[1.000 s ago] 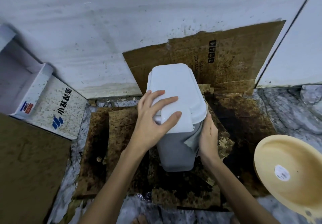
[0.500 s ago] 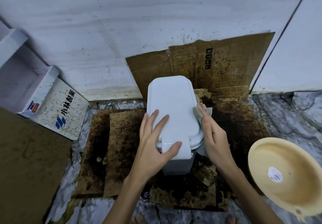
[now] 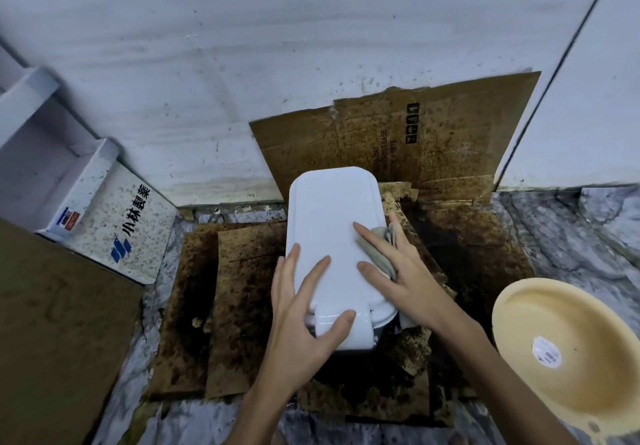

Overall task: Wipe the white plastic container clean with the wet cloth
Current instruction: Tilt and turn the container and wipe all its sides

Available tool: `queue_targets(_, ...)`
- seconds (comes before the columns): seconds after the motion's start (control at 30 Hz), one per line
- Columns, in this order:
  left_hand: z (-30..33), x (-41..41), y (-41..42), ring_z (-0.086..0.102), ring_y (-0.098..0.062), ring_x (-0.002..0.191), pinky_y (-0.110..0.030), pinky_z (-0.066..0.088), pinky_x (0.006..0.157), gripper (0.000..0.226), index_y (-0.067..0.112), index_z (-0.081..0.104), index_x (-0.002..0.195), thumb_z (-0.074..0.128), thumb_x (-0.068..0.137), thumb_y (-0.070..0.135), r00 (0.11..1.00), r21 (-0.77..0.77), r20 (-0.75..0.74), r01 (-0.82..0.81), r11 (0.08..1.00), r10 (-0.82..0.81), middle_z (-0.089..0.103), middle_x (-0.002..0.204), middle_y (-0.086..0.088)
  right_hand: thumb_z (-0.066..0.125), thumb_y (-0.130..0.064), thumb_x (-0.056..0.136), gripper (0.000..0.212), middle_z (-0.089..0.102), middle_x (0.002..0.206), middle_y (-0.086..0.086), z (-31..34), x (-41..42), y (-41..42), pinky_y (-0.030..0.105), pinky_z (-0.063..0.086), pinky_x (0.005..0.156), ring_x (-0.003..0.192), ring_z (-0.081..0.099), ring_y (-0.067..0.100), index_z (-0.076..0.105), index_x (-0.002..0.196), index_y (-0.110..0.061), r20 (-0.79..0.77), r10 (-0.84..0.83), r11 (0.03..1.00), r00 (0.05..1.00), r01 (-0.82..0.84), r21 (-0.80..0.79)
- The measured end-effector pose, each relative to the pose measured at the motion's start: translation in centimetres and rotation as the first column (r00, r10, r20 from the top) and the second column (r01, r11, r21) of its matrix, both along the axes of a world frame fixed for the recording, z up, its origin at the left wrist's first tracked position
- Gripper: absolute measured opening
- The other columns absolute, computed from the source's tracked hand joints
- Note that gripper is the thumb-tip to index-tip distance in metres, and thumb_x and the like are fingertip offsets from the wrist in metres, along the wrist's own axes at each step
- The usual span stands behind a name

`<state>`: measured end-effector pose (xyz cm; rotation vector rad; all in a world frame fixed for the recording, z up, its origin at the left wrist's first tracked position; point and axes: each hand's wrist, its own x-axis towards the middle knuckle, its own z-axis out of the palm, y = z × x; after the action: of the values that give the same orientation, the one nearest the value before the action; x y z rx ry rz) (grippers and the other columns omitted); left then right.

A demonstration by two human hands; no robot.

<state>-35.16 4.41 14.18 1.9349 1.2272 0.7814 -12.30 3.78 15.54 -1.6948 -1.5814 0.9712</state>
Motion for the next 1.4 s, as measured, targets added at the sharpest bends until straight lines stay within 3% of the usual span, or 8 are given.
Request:
queue_targets(0.17, 0.8, 1.0, -1.0, 0.001, -0.001, 0.157, -0.039, 0.031, 0.121, 0.069, 0.072, 0.044, 0.143, 0.062, 0.078, 0.085, 0.985, -0.12, 0.014, -0.17, 0.978, 0.173, -0.012, 0.164, 0.036, 0.053, -0.09, 0.081, 0.071, -0.025, 0.171, -0.024, 0.3, 0.4, 2.4, 0.058, 0.016, 0.126, 0.162, -0.004, 0.021, 0.024, 0.145, -0.082, 0.002, 0.024, 0.998, 1.0, -0.024, -0.051)
queue_targets(0.33, 1.1, 2.6, -2.8, 0.022, -0.02, 0.156, -0.05, 0.042, 0.121, 0.067, 0.077, 0.044, 0.138, 0.06, 0.074, 0.085, 0.95, -0.278, -0.012, -0.303, 0.911, 0.312, -0.007, 0.16, 0.034, 0.054, -0.088, 0.081, 0.069, -0.021, 0.175, -0.013, 0.1, 1.6, 6.1, 0.059, 0.011, 0.13, 0.164, -0.011, 0.026, 0.021, 0.143, -0.084, 0.006, 0.0, 0.993, 1.0, 0.001, -0.116)
queue_targets(0.53, 1.2, 4.4, -4.0, 0.042, -0.027, 0.142, -0.044, 0.047, 0.114, 0.089, 0.08, 0.021, 0.144, 0.076, 0.076, 0.064, 0.869, -0.331, -0.033, -0.476, 0.815, 0.494, 0.011, 0.168, 0.003, 0.058, -0.092, 0.074, 0.078, -0.008, 0.177, -0.004, 0.0, 3.0, 11.0, 0.054, 0.014, 0.128, 0.164, -0.007, 0.021, 0.026, 0.145, -0.081, 0.042, 0.049, 0.993, 0.998, -0.044, -0.109)
queue_targets(0.7, 0.2, 5.6, -4.5, 0.054, -0.014, 0.1, -0.031, 0.051, 0.094, 0.111, 0.079, -0.001, 0.147, 0.081, 0.073, 0.062, 0.782, -0.283, -0.044, -0.606, 0.743, 0.621, 0.037, 0.133, 0.002, 0.068, -0.086, 0.075, 0.075, 0.02, 0.167, -0.005, 0.3, 4.4, 14.0, 0.058, 0.025, 0.124, 0.162, 0.006, 0.02, 0.033, 0.141, -0.08, 0.039, 0.128, 0.987, 0.991, -0.123, -0.105)
queue_targets(0.83, -0.3, 6.6, -4.3, 0.058, -0.013, 0.093, -0.02, 0.043, 0.081, 0.111, 0.077, 0.018, 0.147, 0.09, 0.066, 0.051, 0.72, -0.272, 0.003, -0.668, 0.693, 0.694, 0.041, 0.121, 0.001, 0.077, -0.083, 0.068, 0.08, 0.036, 0.146, -0.005, 0.7, 5.3, 14.9, 0.049, 0.031, 0.115, 0.159, 0.016, 0.026, 0.041, 0.139, -0.077, 0.004, 0.17, 0.98, 0.985, -0.168, -0.109)
queue_targets(0.97, -0.7, 6.9, -4.0, 0.059, -0.019, 0.089, -0.014, 0.04, 0.078, 0.115, 0.067, 0.034, 0.146, 0.101, 0.06, 0.03, 0.704, -0.197, 0.041, -0.69, 0.697, 0.709, 0.042, 0.111, -0.003, 0.087, -0.069, 0.072, 0.078, 0.046, 0.148, -0.014, 0.7, 5.6, 15.4, 0.061, 0.035, 0.12, 0.154, 0.031, 0.025, 0.05, 0.14, -0.067, -0.046, 0.168, 0.983, 0.985, -0.17, -0.07)
queue_targets(1.13, -0.5, 6.2, -3.5, 0.039, -0.022, 0.096, -0.03, 0.042, 0.085, 0.111, 0.069, 0.032, 0.145, 0.099, 0.063, 0.035, 0.736, -0.207, 0.012, -0.661, 0.722, 0.677, 0.032, 0.1, 0.002, 0.091, -0.065, 0.069, 0.075, 0.056, 0.13, -0.033, 0.9, 5.9, 15.5, 0.047, 0.052, 0.109, 0.131, 0.053, 0.003, 0.057, 0.136, -0.061, -0.096, 0.152, 0.987, 0.984, -0.157, -0.044)
queue_targets(1.4, 1.4, 2.2, -1.7, 0.051, 0.0, 0.084, -0.003, 0.045, 0.074, 0.103, 0.078, 0.031, 0.144, 0.092, 0.063, 0.057, 0.892, -0.313, 0.072, -0.404, 0.859, 0.446, 0.034, 0.107, 0.001, 0.094, -0.064, 0.065, 0.079, 0.058, 0.13, -0.026, 0.9, 6.9, 12.2, 0.042, 0.06, 0.099, 0.114, 0.063, -0.003, 0.06, 0.136, -0.055, -0.197, -0.006, 0.999, 0.98, 0.014, 0.036)
